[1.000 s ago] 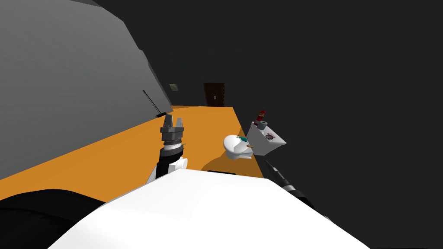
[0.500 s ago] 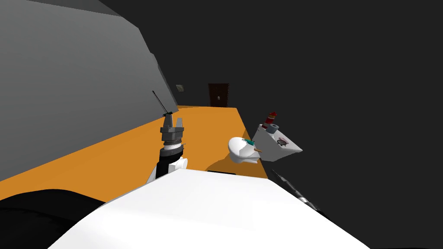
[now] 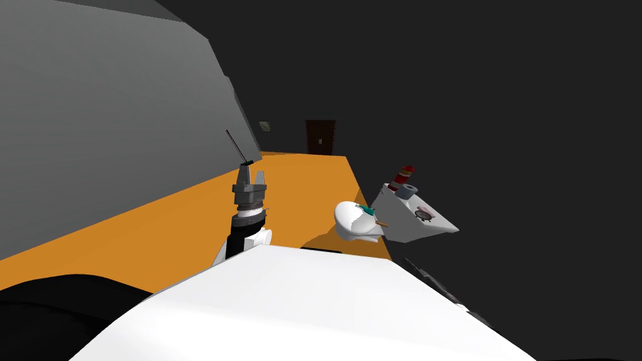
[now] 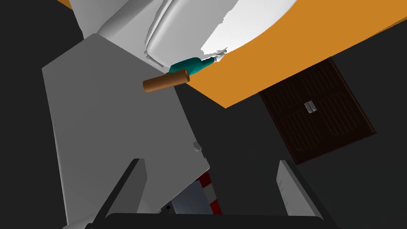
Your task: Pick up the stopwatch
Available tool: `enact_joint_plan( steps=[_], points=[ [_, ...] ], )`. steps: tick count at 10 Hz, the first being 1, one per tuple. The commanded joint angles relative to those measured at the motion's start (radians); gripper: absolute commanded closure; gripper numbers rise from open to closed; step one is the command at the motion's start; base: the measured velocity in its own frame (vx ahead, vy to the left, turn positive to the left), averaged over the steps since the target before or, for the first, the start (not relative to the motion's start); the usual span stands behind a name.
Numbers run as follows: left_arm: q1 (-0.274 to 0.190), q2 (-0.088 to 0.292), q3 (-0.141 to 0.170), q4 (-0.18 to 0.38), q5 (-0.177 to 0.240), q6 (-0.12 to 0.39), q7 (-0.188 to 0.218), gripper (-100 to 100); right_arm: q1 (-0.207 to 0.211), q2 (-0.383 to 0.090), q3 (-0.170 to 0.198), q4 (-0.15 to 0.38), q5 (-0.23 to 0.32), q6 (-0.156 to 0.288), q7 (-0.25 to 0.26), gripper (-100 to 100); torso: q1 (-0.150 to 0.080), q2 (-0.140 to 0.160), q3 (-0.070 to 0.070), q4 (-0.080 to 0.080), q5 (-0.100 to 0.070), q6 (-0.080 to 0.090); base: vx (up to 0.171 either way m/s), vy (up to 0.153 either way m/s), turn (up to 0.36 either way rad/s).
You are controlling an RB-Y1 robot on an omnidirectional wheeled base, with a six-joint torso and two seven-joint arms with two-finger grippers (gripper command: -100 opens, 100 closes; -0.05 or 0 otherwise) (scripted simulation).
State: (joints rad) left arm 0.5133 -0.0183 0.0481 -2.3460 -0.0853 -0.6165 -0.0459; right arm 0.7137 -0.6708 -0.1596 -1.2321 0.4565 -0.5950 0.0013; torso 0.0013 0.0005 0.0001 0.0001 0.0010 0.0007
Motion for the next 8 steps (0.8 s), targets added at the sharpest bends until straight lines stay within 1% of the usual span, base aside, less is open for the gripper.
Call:
enact_joint_plan(
  steps=[1,2,3,4,5,6,7,8],
  points=[
    [0.0,0.0,0.0,0.0,0.0,0.0,0.0,0,0.001,-0.033,-0.005,0.05,0.02,-0.004,0.002,-100,0.0,0.0,0.0,0.0,0.0,0.0,0.054,0.051,0.108],
    [0.0,0.0,0.0,0.0,0.0,0.0,0.0,0,0.001,-0.033,-0.005,0.073,0.02,-0.004,0.002,-100,0.001,-0.001,0.0,0.0,0.0,-0.001,0.069,0.047,0.072],
    [0.0,0.0,0.0,0.0,0.0,0.0,0.0,0,0.007,-0.065,-0.011,0.103,0.039,0.0,0.003,-100,0.001,-0.001,0.0,0.0,0.0,0.0,0.116,0.041,0.114],
    [0.0,0.0,0.0,0.0,0.0,0.0,0.0,0,0.007,-0.065,-0.011,0.128,0.039,0.0,0.003,-100,0.0,-0.004,-0.002,-0.001,0.0,-0.001,0.135,0.032,0.063],
    [0.0,0.0,0.0,0.0,0.0,0.0,0.0,0,0.013,-0.096,-0.016,0.167,0.057,0.004,0.004,-100,0.0,-0.005,-0.003,-0.001,0.0,0.0,0.152,0.046,0.109],
    [0.0,0.0,0.0,0.0,0.0,0.0,0.0,0,0.013,-0.096,-0.016,0.182,0.057,0.004,0.004,-100,0.001,-0.006,-0.004,-0.001,0.0,-0.001,0.105,0.031,0.062],
    [0.0,0.0,0.0,0.0,0.0,0.0,0.0,0,0.019,-0.128,-0.021,0.217,0.075,0.008,0.005,-100,0.0,-0.004,-0.003,-0.001,0.0,0.0,0.132,0.011,0.101],
    [0.0,0.0,0.0,0.0,0.0,0.0,0.0,0,0.024,-0.159,-0.026,0.261,0.092,0.012,0.006,-100,-0.001,-0.005,-0.003,-0.001,0.0,-0.001,0.189,0.013,0.167]
  ],
)
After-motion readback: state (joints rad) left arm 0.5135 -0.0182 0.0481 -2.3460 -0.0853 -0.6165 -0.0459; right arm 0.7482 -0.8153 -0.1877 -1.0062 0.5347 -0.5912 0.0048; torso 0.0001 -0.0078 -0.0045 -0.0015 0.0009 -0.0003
